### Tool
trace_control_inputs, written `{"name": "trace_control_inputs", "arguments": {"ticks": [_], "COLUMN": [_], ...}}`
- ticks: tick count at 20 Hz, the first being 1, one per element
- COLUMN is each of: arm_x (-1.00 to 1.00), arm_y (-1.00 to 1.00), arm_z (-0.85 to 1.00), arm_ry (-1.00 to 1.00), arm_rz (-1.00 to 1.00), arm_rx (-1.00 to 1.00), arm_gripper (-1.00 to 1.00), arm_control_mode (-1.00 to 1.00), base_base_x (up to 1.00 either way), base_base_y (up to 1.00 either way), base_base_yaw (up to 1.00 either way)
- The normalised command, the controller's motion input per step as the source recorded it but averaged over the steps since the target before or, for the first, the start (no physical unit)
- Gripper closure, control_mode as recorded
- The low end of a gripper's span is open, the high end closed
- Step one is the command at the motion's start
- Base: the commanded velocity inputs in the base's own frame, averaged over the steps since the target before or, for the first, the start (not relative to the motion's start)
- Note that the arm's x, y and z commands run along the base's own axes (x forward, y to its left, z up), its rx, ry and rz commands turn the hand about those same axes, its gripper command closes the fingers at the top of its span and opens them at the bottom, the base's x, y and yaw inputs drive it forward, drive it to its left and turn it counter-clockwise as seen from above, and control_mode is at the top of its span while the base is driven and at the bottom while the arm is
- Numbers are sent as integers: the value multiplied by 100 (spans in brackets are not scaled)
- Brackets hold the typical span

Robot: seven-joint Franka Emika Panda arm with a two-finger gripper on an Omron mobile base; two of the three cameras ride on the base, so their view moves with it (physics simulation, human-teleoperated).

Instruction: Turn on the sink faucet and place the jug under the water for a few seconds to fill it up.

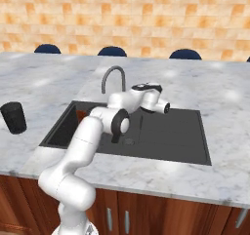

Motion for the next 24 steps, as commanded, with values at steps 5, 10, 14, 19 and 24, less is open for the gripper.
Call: {"name": "trace_control_inputs", "arguments": {"ticks": [5,10,14,19,24], "arm_x": [51,43,37,19,6], "arm_y": [1,0,8,10,-18], "arm_z": [-22,-22,-14,-2,-31], "arm_ry": [3,5,8,6,17], "arm_rz": [0,0,0,-9,-29], "arm_rx": [0,0,0,0,8], "arm_gripper": [-100,-100,100,100,100], "arm_control_mode": [-100,-100,-100,-100,-100], "base_base_x": [0,0,0,0,0], "base_base_y": [0,0,0,0,0], "base_base_yaw": [0,0,0,0,0]}}
